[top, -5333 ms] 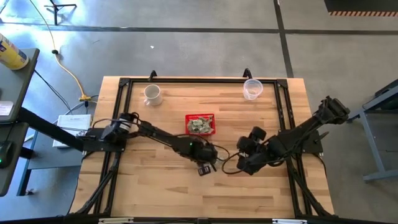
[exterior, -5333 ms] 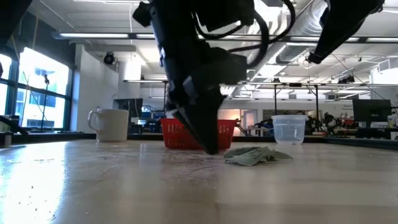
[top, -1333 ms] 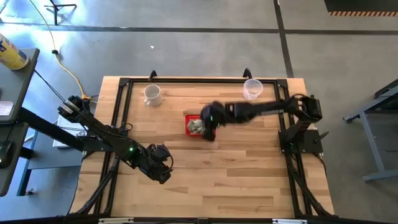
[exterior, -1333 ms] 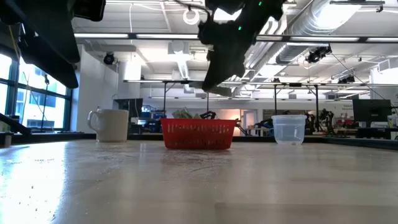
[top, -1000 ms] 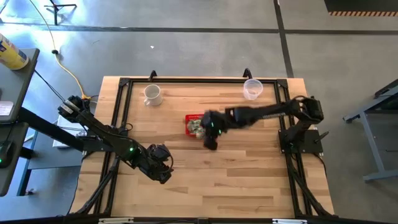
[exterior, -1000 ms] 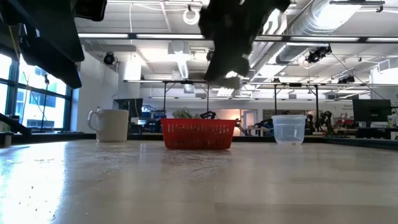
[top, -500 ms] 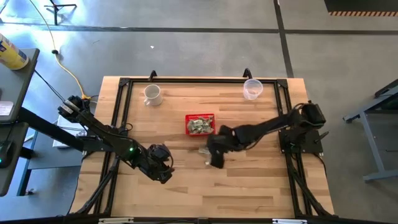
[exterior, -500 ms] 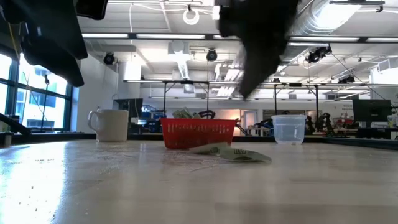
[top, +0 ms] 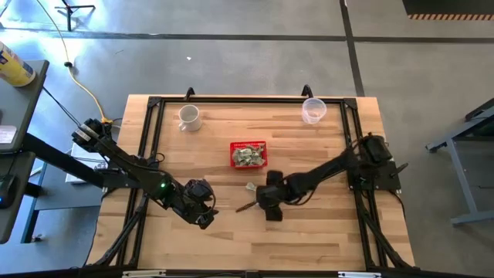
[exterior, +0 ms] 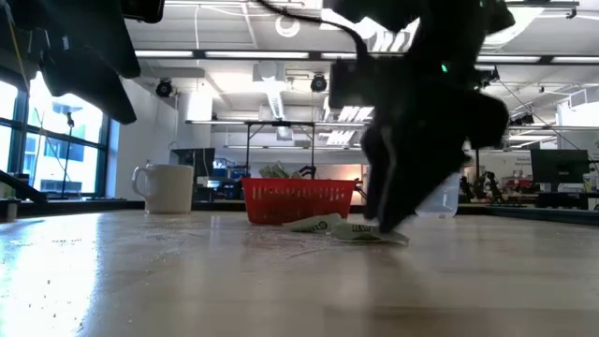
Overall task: Pick and place items into bin
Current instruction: Put the stevia packet into the red bin
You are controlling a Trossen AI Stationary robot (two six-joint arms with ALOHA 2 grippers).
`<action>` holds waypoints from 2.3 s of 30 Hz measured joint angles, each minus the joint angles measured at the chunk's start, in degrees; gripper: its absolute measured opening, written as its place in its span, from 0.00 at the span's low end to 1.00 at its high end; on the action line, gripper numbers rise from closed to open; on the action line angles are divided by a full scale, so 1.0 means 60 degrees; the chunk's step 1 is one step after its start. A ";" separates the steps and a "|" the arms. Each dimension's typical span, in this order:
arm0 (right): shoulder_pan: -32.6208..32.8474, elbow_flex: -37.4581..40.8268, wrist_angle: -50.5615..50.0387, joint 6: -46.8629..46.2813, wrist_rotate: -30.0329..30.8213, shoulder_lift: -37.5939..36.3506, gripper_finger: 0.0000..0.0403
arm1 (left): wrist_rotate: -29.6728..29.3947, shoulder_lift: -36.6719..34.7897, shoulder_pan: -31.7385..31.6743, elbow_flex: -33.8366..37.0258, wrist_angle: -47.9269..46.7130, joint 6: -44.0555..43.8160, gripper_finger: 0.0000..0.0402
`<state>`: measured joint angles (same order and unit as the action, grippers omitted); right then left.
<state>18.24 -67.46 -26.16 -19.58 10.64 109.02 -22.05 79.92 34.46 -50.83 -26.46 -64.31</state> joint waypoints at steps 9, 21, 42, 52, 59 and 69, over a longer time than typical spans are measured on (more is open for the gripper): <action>-0.0135 -0.0036 0.0273 -0.0534 -0.0876 0.0601 0.58 | 0.0042 0.0000 0.0004 0.0000 -0.0079 0.0087 0.80; -0.0812 -0.1731 -0.2892 0.0344 0.0138 -0.0636 0.05 | 0.0315 0.0000 -0.0585 -0.0004 -0.0108 0.0431 0.80; -0.3931 -0.2040 -0.2032 0.0638 -0.1778 -0.1494 0.52 | 0.1119 0.0047 -0.1955 -0.0004 0.0706 0.2062 0.80; -0.1786 -0.2044 -0.4416 0.0041 -0.1560 -0.3668 0.83 | 0.3248 0.2851 -0.3696 -0.0841 0.3324 0.7296 0.80; -0.0861 -0.2044 -0.3732 -0.1189 0.0092 -0.4066 0.85 | 0.3667 0.4227 -0.4410 -0.1930 0.3214 1.1178 0.76; -0.0761 -0.2044 -0.3667 -0.1241 -0.0783 -0.4066 0.85 | 0.3607 0.4969 -0.4430 -0.2346 0.3075 1.2576 0.55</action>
<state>13.67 -79.72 -48.16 -27.03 5.94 84.62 -0.41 109.73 7.88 -64.90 -8.01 11.14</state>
